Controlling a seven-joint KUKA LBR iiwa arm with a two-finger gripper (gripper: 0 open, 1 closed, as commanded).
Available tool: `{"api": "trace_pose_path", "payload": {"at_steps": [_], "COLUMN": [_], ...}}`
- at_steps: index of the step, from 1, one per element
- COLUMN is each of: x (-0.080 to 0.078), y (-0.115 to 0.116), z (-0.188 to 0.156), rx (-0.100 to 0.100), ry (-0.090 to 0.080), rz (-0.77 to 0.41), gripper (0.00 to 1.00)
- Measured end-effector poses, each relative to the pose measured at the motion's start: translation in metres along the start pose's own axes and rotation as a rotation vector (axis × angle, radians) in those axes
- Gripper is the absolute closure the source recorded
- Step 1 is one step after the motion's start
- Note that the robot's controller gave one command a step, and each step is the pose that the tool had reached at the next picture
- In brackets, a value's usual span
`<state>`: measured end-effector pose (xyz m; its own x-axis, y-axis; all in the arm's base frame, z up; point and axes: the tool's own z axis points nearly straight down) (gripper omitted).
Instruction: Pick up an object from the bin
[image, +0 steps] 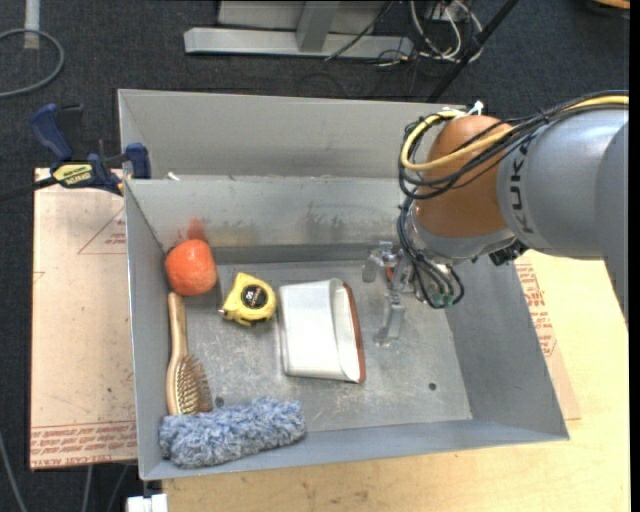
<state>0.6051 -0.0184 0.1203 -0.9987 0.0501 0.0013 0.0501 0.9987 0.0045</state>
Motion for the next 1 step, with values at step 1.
{"api": "trace_pose_path", "payload": {"at_steps": [1], "x": [-0.0117], "y": [0.0230], "z": [-0.0162], "rx": [0.006], "ry": [-0.021], "rz": [0.013], "gripper": [0.00]}}
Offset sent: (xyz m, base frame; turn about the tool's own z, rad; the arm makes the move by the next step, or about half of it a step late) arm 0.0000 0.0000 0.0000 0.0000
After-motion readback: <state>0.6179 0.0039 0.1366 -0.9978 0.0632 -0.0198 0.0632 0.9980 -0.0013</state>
